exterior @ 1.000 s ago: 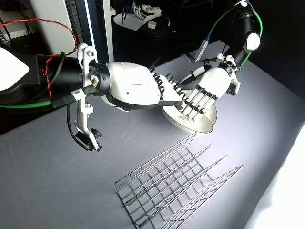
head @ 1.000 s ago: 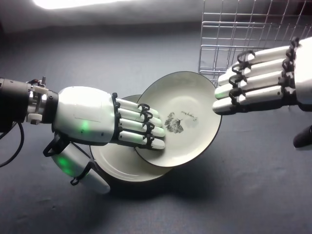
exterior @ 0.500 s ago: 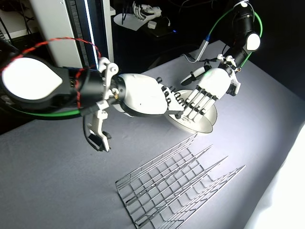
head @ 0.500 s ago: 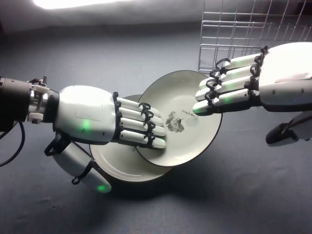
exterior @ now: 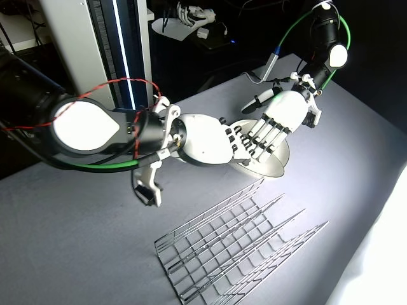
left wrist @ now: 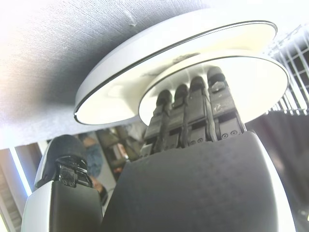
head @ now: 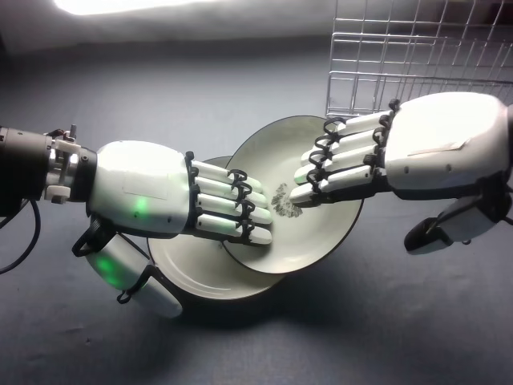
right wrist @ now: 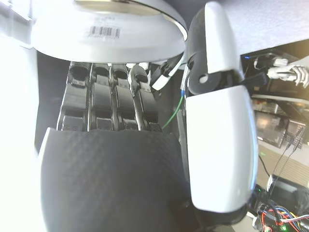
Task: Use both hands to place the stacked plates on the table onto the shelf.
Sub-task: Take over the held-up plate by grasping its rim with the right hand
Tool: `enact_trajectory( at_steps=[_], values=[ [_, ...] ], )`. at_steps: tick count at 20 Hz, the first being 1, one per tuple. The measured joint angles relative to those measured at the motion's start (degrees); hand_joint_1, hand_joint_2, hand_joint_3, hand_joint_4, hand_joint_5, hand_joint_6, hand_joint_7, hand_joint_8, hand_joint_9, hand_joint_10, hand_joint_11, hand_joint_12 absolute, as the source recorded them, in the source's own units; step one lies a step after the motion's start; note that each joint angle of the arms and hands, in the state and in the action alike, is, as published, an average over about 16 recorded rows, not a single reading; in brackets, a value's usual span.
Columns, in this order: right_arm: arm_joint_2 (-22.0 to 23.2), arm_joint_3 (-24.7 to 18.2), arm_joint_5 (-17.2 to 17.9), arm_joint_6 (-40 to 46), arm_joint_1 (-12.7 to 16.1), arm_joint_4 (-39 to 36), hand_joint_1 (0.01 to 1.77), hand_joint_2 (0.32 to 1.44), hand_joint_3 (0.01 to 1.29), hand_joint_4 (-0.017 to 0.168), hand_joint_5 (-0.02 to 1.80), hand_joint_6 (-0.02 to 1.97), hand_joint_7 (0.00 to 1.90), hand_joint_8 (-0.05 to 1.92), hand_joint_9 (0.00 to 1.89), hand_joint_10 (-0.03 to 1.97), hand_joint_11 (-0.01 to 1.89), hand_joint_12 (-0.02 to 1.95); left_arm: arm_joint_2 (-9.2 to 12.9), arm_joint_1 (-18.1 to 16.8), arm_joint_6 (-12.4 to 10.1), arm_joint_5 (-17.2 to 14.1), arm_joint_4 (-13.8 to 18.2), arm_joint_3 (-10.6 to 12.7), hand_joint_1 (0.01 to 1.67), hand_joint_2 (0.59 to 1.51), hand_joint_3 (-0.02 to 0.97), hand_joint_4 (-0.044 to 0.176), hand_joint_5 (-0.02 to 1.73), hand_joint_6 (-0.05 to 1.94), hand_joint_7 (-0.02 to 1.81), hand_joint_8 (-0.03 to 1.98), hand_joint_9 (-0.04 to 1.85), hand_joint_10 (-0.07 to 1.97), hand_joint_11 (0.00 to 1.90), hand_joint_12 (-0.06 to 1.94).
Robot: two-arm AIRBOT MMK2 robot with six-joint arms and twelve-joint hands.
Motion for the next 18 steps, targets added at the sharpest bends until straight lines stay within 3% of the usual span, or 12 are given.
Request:
enact_trajectory(
  at_steps=[13, 18],
  values=[
    [-6.37, 5.24, -0.75, 0.18, -0.19, 0.00, 1.21, 1.00, 0.01, 0.003, 0.17, 0.02, 0.14, 0.01, 0.13, 0.03, 0.02, 0.55, -0.23, -0.02, -0.02, -0.32, -0.06, 0.64, 0.02, 1.151, 0.019, 0.004, 0.01, 0.01, -0.01, -0.02, -0.01, -0.01, 0.02, 0.01],
    [-7.93, 6.85, -0.71, 0.21, -0.20, 0.07, 1.22, 1.00, 0.01, 0.001, 0.19, 0.02, 0.17, 0.01, 0.15, 0.03, 0.01, 0.64, -0.33, -0.02, -0.04, -0.49, -0.09, 0.97, 0.02, 1.151, 0.019, 0.003, 0.01, 0.01, -0.01, -0.02, -0.01, -0.01, 0.02, 0.01]
  ],
)
